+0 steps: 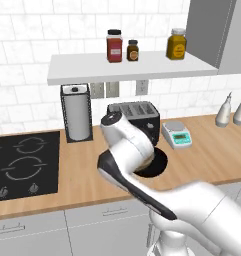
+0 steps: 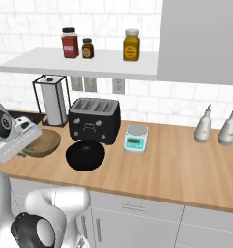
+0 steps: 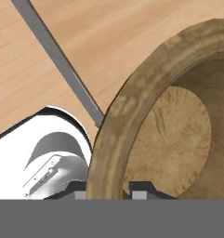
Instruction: Pick up the bowls on the counter and stack them on top of one another in the open cabinet. Place the smaller bowl on top of the larger bowl.
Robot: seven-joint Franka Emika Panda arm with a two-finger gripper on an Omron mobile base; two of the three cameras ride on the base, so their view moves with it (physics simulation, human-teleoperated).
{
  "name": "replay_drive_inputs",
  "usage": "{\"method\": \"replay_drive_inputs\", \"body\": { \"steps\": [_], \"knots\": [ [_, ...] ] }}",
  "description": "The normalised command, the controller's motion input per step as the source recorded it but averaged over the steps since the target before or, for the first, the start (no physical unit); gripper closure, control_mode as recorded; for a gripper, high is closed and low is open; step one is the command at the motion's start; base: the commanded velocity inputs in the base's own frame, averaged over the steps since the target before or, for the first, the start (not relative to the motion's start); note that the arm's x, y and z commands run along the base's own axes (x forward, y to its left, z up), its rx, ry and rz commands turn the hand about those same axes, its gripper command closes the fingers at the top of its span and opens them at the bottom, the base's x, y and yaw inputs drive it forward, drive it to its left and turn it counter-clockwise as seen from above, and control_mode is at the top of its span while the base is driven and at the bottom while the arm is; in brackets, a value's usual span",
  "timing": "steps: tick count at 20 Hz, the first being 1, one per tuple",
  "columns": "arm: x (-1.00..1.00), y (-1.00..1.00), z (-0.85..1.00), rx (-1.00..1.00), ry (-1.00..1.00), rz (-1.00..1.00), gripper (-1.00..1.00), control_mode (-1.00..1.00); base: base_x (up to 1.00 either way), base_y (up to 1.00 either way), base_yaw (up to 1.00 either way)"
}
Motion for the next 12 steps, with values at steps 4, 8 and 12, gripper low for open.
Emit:
{"method": "replay_drive_inputs", "body": {
  "steps": [4,8,12],
  "knots": [
    [0.21,-1.0,0.0,0.02,0.01,0.0,1.0,-1.0,0.0,0.0,0.0],
    [0.77,-0.74,-0.06,0.01,0.06,0.0,1.0,-1.0,0.0,0.0,0.0],
    [0.99,-0.33,-0.21,0.03,0.07,0.0,1.0,-1.0,0.0,0.0,0.0]
  ]
}}
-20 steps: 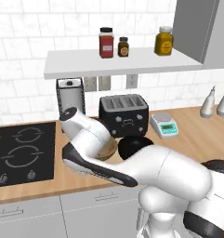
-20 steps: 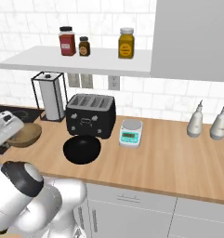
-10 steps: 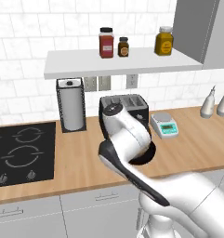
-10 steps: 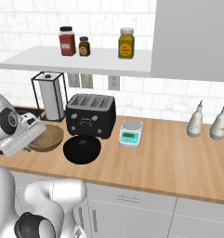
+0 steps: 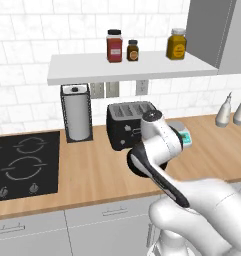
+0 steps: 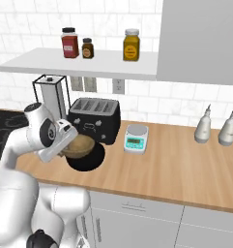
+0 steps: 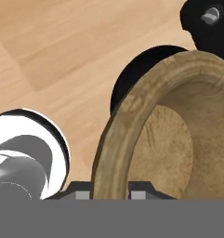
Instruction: Pick up the bowls on the counter and stack them on top of one another in the open cabinet. Place the smaller bowl on top of the larger bowl.
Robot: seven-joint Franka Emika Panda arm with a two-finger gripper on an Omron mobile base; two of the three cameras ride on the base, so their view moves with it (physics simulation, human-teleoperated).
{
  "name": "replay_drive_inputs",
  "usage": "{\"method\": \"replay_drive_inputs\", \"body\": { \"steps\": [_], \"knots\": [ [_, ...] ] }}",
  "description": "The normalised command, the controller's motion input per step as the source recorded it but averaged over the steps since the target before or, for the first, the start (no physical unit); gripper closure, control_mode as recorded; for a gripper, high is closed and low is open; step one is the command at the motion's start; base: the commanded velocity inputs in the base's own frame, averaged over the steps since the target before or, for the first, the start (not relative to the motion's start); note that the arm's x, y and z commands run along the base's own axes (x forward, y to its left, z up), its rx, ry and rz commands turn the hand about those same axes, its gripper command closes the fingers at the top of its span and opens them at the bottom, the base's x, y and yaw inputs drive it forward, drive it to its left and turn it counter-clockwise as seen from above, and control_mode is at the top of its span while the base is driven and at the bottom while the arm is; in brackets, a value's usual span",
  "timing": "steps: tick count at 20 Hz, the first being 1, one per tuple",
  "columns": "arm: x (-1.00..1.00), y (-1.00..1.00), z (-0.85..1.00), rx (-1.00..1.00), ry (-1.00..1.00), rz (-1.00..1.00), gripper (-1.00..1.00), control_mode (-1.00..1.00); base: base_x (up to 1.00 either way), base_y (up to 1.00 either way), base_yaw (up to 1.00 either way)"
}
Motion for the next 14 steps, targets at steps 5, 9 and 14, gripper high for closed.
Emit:
{"method": "replay_drive_inputs", "body": {
  "steps": [5,9,14],
  "knots": [
    [0.77,-0.01,-0.32,0.0,0.01,0.0,1.0,-1.0,0.0,0.0,0.0],
    [0.44,-0.04,-0.41,0.0,-0.01,0.0,1.0,-1.0,0.0,0.0,0.0],
    [0.27,-0.01,-0.52,0.0,0.0,0.0,1.0,-1.0,0.0,0.0,0.0]
  ]
}}
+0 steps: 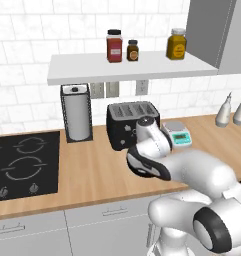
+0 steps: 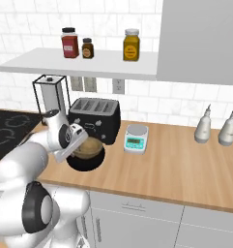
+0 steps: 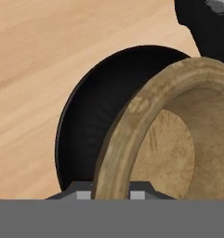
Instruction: Pick up the bowls on the counter and stack them on top of one another in the open cabinet. Place the smaller bowl on top of the larger bowl.
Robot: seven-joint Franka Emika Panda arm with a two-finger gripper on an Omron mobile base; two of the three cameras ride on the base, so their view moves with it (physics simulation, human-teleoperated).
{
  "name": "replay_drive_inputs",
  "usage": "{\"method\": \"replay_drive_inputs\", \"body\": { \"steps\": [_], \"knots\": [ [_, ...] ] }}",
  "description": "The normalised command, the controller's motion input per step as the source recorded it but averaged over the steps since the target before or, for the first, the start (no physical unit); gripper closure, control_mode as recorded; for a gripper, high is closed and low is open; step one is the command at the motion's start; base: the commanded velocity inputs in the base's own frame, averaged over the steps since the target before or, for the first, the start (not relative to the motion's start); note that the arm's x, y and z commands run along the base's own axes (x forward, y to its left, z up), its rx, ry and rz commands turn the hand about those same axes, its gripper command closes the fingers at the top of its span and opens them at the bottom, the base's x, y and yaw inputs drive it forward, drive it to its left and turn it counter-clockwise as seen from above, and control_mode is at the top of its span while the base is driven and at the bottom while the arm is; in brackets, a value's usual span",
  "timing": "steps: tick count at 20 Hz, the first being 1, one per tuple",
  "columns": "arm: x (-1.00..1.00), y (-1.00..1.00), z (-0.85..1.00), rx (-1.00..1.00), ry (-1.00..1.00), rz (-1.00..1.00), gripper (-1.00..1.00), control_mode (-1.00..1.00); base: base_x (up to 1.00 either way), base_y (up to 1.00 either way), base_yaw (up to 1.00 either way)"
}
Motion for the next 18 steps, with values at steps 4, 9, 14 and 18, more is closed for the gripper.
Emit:
{"method": "replay_drive_inputs", "body": {
  "steps": [4,9,14,18],
  "knots": [
    [0.12,0.0,-0.42,0.0,-0.03,0.0,1.0,-1.0,0.0,0.0,0.0],
    [0.13,0.0,-0.29,0.0,-0.08,0.0,1.0,-1.0,0.0,0.0,0.0],
    [0.07,0.03,-0.13,0.0,-0.06,0.0,1.0,-1.0,0.0,0.0,0.0],
    [0.05,0.1,-0.02,0.0,-0.05,0.0,1.0,-1.0,0.0,0.0,0.0]
  ]
}}
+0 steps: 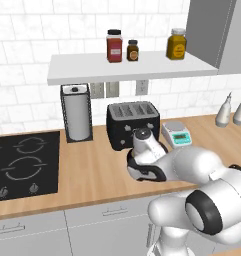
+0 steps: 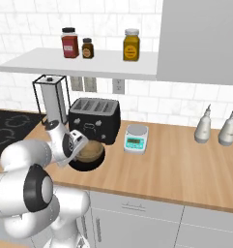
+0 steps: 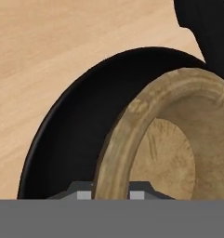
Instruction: Pick up the bowls on the counter and stack them on top of one another in the open cabinet. Place the smaller bowl on top of the larger bowl.
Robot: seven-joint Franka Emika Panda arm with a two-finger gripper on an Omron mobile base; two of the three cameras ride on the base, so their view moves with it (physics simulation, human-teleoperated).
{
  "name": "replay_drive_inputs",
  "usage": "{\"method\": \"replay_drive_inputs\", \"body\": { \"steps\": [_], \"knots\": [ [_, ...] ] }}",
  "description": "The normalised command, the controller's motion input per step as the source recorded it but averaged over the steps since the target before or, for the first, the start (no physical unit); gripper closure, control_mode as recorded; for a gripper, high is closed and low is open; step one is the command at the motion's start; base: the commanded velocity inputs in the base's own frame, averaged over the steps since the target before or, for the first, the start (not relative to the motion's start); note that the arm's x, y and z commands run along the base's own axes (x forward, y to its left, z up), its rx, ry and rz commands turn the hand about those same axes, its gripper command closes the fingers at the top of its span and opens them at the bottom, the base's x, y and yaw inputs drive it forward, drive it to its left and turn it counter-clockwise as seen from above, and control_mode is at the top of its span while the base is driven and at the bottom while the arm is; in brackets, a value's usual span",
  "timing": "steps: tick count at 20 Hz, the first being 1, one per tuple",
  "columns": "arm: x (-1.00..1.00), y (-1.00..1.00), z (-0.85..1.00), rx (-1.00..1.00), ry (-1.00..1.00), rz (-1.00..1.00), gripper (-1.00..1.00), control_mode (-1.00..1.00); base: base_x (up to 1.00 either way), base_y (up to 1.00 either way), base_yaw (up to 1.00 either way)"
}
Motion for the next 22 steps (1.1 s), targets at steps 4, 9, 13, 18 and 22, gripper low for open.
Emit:
{"method": "replay_drive_inputs", "body": {
  "steps": [4,9,13,18,22],
  "knots": [
    [0.0,0.07,0.0,0.0,-0.01,0.0,1.0,-1.0,0.0,0.0,0.0],
    [0.0,0.0,0.12,0.03,0.0,0.0,-1.0,-1.0,0.0,0.0,0.0],
    [0.0,-0.07,0.5,0.04,0.0,0.0,-1.0,-1.0,0.0,0.0,0.0],
    [-0.11,-0.13,0.31,0.09,0.0,0.0,-1.0,-1.0,0.0,0.0,0.0],
    [-0.24,-0.01,-0.5,0.04,0.06,0.01,-1.0,-1.0,0.0,0.0,0.0]
  ]
}}
